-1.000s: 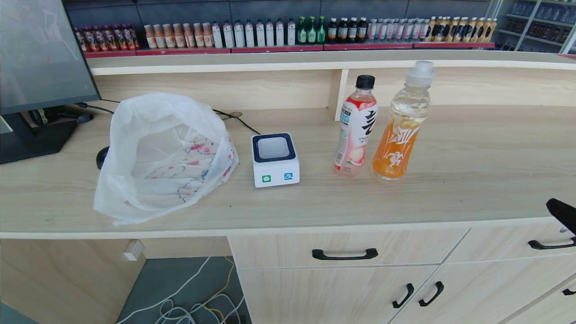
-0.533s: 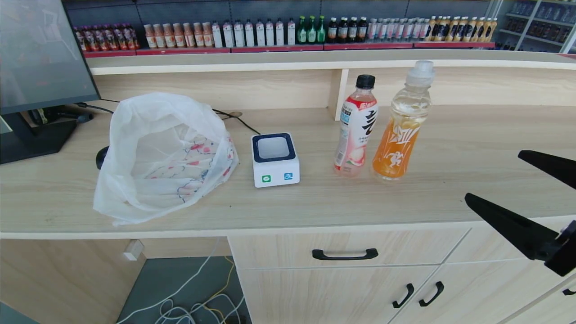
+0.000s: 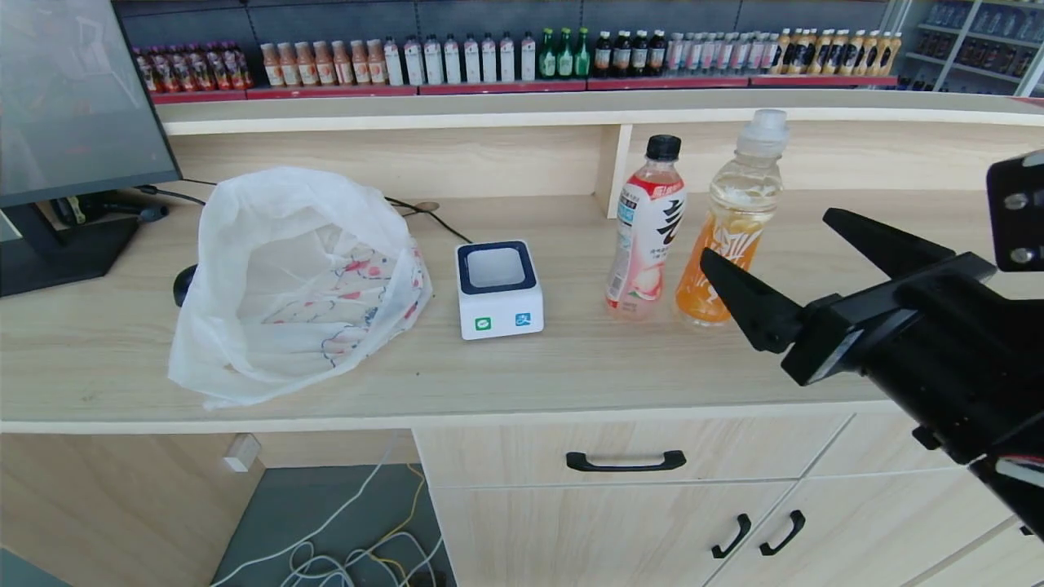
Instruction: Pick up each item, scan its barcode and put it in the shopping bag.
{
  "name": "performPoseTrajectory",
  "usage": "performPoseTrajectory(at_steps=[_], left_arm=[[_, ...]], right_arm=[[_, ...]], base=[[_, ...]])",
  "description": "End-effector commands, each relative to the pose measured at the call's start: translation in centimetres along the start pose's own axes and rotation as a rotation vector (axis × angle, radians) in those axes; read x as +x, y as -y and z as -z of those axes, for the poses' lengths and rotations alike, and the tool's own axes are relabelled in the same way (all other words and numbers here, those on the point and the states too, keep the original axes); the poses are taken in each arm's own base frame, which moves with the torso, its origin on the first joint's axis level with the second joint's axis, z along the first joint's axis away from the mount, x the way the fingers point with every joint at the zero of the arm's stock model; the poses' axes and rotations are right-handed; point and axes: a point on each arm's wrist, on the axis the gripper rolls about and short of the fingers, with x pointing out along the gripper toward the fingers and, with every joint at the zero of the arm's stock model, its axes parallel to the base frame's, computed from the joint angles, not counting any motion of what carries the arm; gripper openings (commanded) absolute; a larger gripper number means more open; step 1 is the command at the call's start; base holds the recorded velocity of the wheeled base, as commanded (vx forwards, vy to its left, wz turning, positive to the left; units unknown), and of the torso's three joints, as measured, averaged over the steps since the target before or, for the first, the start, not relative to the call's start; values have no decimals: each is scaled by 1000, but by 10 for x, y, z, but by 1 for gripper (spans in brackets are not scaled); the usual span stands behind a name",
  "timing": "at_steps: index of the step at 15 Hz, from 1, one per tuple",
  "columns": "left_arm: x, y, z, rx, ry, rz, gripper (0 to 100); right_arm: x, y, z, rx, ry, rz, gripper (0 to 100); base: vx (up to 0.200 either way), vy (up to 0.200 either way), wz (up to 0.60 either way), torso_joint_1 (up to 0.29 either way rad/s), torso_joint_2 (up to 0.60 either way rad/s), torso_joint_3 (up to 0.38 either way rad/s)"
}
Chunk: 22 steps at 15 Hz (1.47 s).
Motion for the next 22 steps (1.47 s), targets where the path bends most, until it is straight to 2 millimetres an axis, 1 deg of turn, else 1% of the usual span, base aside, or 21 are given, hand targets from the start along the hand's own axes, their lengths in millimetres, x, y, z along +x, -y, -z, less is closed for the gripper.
performPoseTrajectory(at_steps=[1,4,7,10,13,15,17,18,22], left_arm=[[0,0,0,0,1,0,100],[0,0,0,0,1,0,100],[0,0,0,0,1,0,100],[0,0,0,0,1,0,100],[0,0,0,0,1,0,100],[0,0,0,0,1,0,100],[0,0,0,0,1,0,100],[0,0,0,0,1,0,100],[0,0,0,0,1,0,100]], right_arm=[[21,-27,21,-15,-56,7,100],[26,-29,24,-20,-70,51,100],[31,-35,33,-30,-94,50,100],[47,-46,42,2,-61,76,100],[52,-51,51,0,-67,79,100],[59,-54,51,14,-59,86,100],[62,-56,54,11,-63,88,100],[65,-56,59,3,-74,93,100],[83,-55,62,8,-60,123,100]], base=[[0,0,0,0,0,0],[0,0,0,0,0,0],[0,0,0,0,0,0],[0,0,0,0,0,0],[0,0,0,0,0,0],[0,0,0,0,0,0],[0,0,0,0,0,0],[0,0,0,0,0,0],[0,0,0,0,0,0]])
